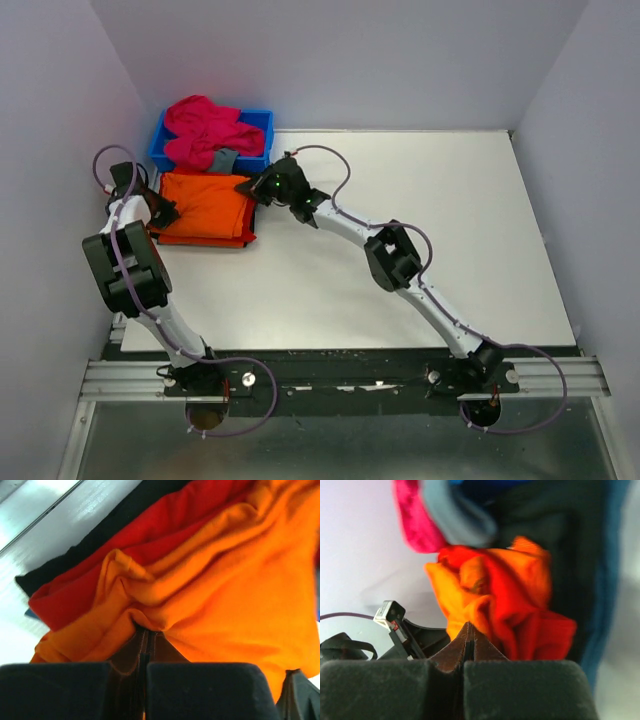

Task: Fold and stack the t-shirts
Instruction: Put the neatly folded tshirt into the corner of the board with both arms

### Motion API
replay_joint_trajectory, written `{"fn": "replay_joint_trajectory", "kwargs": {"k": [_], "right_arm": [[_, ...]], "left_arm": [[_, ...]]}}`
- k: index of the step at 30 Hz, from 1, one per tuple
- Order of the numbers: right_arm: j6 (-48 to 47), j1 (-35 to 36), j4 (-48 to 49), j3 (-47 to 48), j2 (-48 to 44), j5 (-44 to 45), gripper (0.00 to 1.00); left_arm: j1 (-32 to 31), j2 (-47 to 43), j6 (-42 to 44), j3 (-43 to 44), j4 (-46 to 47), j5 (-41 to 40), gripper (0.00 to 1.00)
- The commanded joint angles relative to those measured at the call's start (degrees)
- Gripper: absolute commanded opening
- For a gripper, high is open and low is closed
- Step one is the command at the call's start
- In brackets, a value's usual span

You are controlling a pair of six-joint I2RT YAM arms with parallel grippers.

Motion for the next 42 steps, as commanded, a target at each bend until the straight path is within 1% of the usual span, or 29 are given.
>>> {"fn": "replay_joint_trajectory", "kwargs": {"k": [1,5,8,11,12,13,15,16,17,19,20,21,22,23,24,27,29,32,34,36,38,40,42], "right_arm": [[5.92,0.58,-3.10,1.33,3.25,4.18,0.01],[4.88,0.49,-3.01,-0.60,1.85,3.66,0.01],[2.07,-0.21,-0.38,-4.46,-1.92,2.43,0.01],[-5.82,-1.09,0.77,-8.42,-7.72,0.59,0.01],[-9.07,-1.44,1.21,-10.61,-10.26,-0.55,0.02],[-11.80,-2.05,2.52,-13.41,-13.68,-2.48,0.07],[-15.50,-2.76,7.43,-23.40,-20.36,-5.12,0.17],[-16.56,-3.11,10.41,-28.77,-24.66,-4.96,0.26],[-17.70,-3.28,13.40,-35.26,-29.05,-4.35,0.38],[-20.95,-3.64,18.24,-46.52,-37.14,-2.59,0.65],[-23.06,-3.73,19.31,-51.45,-41.36,-1.19,0.89],[-24.90,-3.90,19.49,-55.15,-44.88,0.13,1.00],[-26.92,-4.16,19.32,-59.10,-48.83,1.01,1.00],[-28.34,-4.43,19.06,-62.45,-52.35,2.06,1.00],[-29.39,-4.95,18.71,-66.49,-56.39,3.12,1.00],[-32.03,-6.71,16.87,-79.32,-68.43,6.28,1.00],[-34.92,-7.42,15.02,-86.36,-76.60,8.57,1.00],[-40.46,-7.51,10.02,-95.76,-88.91,16.03,1.00],[-44.41,-7.51,7.82,-101.74,-96.90,19.98,1.00],[-49.07,-7.59,4.92,-107.28,-104.91,22.02,1.00],[-52.16,-7.51,3.33,-113.78,-112.12,25.17,1.00],[-53.13,-7.51,3.15,-119.76,-119.41,29.04,1.00],[-56.11,-7.51,4.72,-124.60,-125.22,28.97,1.00]], "left_arm": [[0.73,5.03,-0.55,-0.35,0.50,1.22,0.00],[0.73,1.17,-0.38,0.43,1.30,1.66,0.00],[0.73,-2.43,1.11,3.59,-1.33,0.61,0.00],[0.55,-6.47,2.08,6.32,-4.58,-0.18,0.00],[0.12,-8.23,2.25,6.24,-4.33,-0.36,0.00],[-0.23,-10.33,2.08,5.45,-3.55,-0.36,0.00],[-1.64,-14.11,1.64,3.17,-1.35,0.69,0.06],[-2.34,-15.79,1.21,2.03,-0.47,1.83,0.10],[-3.30,-16.85,0.94,0.89,0.41,3.14,0.14],[-6.11,-18.78,1.20,-0.79,1.99,6.65,0.23],[-8.48,-19.75,1.46,-1.84,3.39,7.89,0.33],[-10.94,-20.98,1.64,-3.07,4.36,7.73,0.50],[-14.27,-22.21,1.29,-4.39,5.07,5.55,0.67],[-17.69,-23.78,1.03,-5.96,6.99,2.75,0.89],[-20.51,-26.06,0.50,-8.33,9.53,1.67,0.99],[-29.13,-30.55,-3.01,-16.76,18.58,-0.09,0.99],[-34.40,-33.10,-3.72,-21.69,23.77,-2.89,0.99],[-41.35,-36.53,-2.41,-29.42,29.93,-7.20,0.99],[-44.78,-38.82,-1.09,-34.61,34.67,-8.26,0.99],[-48.56,-40.84,0.75,-39.53,39.68,-8.18,0.99],[-50.24,-42.34,2.51,-43.58,43.65,-6.78,0.99],[-51.30,-43.48,4.18,-47.01,46.81,-6.34,0.99],[-51.74,-44.54,5.68,-50.00,49.10,-6.42,0.99]]}}
